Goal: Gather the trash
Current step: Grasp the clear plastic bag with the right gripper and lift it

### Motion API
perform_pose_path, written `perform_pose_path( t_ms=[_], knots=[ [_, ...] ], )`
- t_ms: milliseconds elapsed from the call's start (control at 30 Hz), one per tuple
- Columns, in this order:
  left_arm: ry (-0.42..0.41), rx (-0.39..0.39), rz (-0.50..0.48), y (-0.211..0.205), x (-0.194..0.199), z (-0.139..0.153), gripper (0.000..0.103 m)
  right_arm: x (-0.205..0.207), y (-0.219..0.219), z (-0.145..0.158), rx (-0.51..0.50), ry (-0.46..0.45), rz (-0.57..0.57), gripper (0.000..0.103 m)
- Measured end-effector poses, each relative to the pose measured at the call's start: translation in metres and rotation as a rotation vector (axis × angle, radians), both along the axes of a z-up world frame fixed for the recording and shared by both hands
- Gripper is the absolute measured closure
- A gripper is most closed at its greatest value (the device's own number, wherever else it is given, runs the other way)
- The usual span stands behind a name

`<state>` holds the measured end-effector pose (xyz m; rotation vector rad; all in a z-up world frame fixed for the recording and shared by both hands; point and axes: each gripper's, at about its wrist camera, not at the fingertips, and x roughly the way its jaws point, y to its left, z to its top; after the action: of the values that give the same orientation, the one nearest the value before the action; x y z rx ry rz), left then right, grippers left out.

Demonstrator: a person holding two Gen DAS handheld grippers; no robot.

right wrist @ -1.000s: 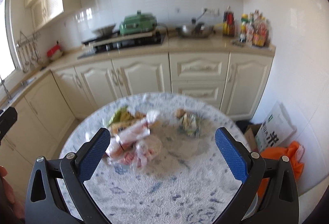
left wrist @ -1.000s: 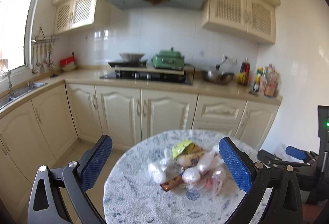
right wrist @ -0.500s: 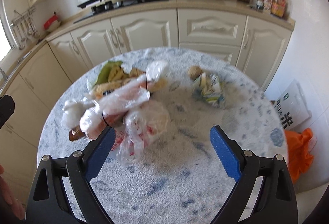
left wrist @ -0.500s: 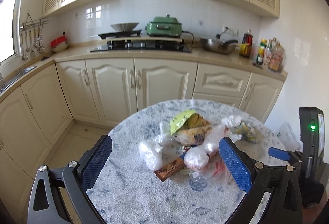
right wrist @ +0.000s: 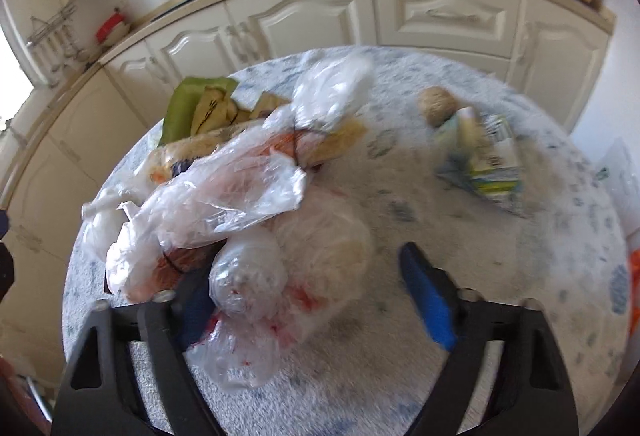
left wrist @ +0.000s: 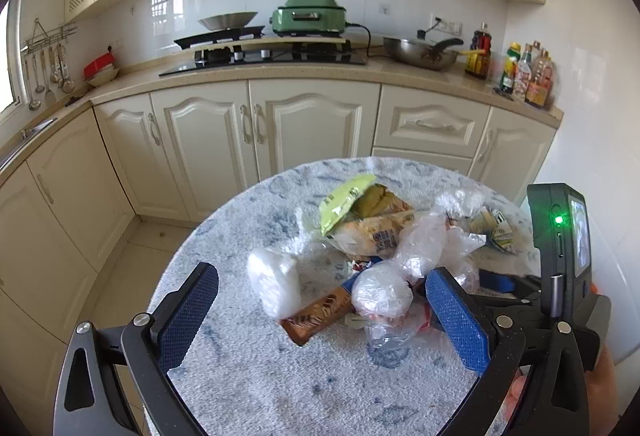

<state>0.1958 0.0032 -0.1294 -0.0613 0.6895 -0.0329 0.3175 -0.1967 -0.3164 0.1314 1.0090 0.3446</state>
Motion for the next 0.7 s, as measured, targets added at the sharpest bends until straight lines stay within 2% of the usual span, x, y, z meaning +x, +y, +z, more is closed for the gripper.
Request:
perform_pose_path(
  t_ms=[200,467,600,700],
  knots=[
    [0.031,0.018,-0.037,-0.014,0.011,-0.008,0.001,-0.014,-0.008,0.004,-0.005,-0.021,0.015,0.046],
    [0.077,0.057,-0.112,-0.039,0.029,-0.023,0.001,-0.034,-0.052,0.012,-0.051,-0.03,-0.057,0.046],
    [0.093,0.114,-0.156,-0.056,0.041,-0.031,0.001,-0.039,-0.074,0.012,-0.074,-0.024,-0.099,0.046],
    [0.084,0.203,-0.191,-0.072,0.049,-0.036,0.001,-0.043,-0.085,0.013,-0.079,-0.025,-0.118,0.046]
  ],
)
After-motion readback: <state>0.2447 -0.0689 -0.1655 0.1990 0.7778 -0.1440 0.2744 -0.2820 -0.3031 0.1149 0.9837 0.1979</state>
